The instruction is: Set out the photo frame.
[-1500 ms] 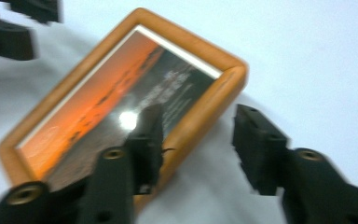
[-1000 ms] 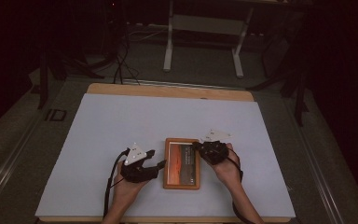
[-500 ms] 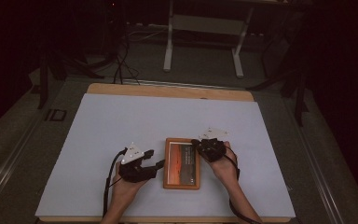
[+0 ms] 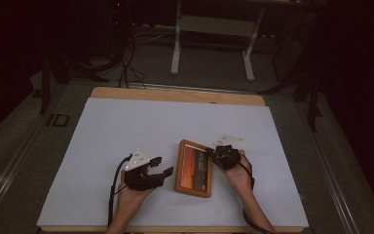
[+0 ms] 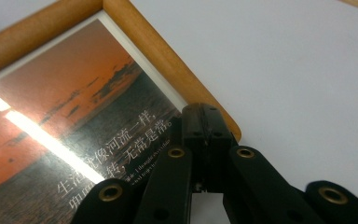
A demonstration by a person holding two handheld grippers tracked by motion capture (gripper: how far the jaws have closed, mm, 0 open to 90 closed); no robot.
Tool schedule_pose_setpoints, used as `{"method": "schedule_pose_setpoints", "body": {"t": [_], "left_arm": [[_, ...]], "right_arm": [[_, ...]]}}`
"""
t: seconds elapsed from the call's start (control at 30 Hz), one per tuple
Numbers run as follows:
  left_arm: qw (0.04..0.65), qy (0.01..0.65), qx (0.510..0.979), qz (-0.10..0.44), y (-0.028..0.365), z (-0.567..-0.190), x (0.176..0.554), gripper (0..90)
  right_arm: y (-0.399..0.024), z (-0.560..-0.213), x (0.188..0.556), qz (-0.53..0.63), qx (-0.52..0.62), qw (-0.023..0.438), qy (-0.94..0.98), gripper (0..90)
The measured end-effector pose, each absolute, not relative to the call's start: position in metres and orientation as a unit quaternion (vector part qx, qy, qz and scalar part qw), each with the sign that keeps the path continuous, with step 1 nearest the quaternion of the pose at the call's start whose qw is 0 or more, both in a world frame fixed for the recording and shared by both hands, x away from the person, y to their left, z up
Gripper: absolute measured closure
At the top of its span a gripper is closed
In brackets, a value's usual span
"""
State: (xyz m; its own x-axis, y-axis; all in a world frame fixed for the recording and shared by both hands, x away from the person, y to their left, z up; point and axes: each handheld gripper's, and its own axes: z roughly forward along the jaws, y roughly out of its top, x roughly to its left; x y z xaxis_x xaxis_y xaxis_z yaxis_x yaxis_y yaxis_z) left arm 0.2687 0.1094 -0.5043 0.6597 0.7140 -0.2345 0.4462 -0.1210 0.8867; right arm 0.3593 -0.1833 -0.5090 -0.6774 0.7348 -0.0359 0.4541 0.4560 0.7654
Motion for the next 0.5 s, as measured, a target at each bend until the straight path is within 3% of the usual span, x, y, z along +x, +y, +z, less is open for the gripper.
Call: {"method": "schedule_pose_setpoints", "body": {"t": [0.5], "left_arm": [[0.540, 0.376, 0.750, 0.067, 0.091, -0.503, 0.262, 29.1]], "right_arm": [[-0.188, -0.517, 0.364, 0.370, 0.378, 0.171, 0.831, 90.0]]}}
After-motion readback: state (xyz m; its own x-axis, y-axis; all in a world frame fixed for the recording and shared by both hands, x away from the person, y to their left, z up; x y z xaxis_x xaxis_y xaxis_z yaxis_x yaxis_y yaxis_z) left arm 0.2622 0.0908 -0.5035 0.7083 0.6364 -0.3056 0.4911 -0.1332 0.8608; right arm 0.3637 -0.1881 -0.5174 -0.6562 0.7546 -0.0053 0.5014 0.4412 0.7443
